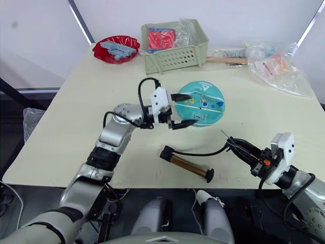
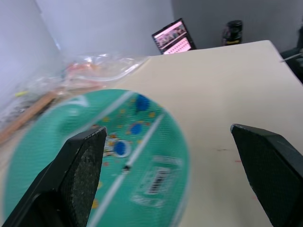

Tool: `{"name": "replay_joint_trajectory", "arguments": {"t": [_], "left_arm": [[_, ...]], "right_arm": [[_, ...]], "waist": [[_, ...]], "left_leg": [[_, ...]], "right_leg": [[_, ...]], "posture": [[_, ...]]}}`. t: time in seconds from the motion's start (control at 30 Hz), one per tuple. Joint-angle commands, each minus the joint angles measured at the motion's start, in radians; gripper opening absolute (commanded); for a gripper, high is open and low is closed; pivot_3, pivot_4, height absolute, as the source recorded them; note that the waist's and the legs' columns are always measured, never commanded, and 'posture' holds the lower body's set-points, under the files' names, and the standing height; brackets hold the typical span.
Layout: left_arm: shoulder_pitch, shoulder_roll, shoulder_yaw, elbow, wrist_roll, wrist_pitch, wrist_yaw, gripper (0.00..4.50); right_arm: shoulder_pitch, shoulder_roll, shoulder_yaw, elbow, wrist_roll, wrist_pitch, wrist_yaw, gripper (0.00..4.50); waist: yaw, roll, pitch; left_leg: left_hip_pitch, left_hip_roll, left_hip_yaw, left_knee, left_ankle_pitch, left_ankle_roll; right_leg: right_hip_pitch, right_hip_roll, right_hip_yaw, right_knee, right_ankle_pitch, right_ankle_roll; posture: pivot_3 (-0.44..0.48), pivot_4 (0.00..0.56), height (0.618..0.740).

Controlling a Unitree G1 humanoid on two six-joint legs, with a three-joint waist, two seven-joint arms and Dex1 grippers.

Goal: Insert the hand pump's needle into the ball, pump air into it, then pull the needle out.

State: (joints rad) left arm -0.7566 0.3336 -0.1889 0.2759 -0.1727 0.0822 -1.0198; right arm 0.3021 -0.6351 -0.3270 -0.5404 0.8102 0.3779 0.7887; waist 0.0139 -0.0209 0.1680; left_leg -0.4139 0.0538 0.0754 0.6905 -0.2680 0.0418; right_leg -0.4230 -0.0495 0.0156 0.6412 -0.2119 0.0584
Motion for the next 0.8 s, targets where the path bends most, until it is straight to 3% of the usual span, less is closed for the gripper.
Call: {"name": "replay_joint_trajectory", "arguments": {"t": [0.03, 0.33, 0.8], "left_arm": [[-0.052, 0.003, 0.039, 0.025, -0.027, 0.007, 0.002, 4.45], [-0.155, 0.001, 0.072, 0.209, -0.002, 0.009, 0.044, 4.45], [-0.398, -0.063, 0.071, 0.709, 0.103, -0.111, 0.061, 4.45]], "right_arm": [[0.009, -0.014, -0.045, 0.006, -0.025, -0.059, 0.062, 0.40], [0.022, 0.031, -0.052, 0.042, -0.071, -0.140, 0.103, 0.40], [0.047, 0.089, -0.033, 0.058, -0.202, -0.282, 0.111, 0.40]], "waist": [[0.000, 0.000, 0.000], [0.000, 0.000, 0.000], [0.000, 0.000, 0.000]], "left_leg": [[0.000, 0.000, 0.000, 0.000, 0.000, 0.000], [0.000, 0.000, 0.002, 0.000, 0.000, 0.000], [-0.001, -0.001, 0.003, 0.000, 0.000, 0.000]], "right_leg": [[0.000, 0.000, 0.000, 0.000, 0.000, 0.000], [0.000, 0.000, -0.001, 0.000, 0.000, 0.000], [0.000, 0.000, -0.001, 0.000, 0.000, 0.000]], "posture": [[0.000, 0.150, 0.738], [0.000, 0.150, 0.738], [0.000, 0.150, 0.738]]}}
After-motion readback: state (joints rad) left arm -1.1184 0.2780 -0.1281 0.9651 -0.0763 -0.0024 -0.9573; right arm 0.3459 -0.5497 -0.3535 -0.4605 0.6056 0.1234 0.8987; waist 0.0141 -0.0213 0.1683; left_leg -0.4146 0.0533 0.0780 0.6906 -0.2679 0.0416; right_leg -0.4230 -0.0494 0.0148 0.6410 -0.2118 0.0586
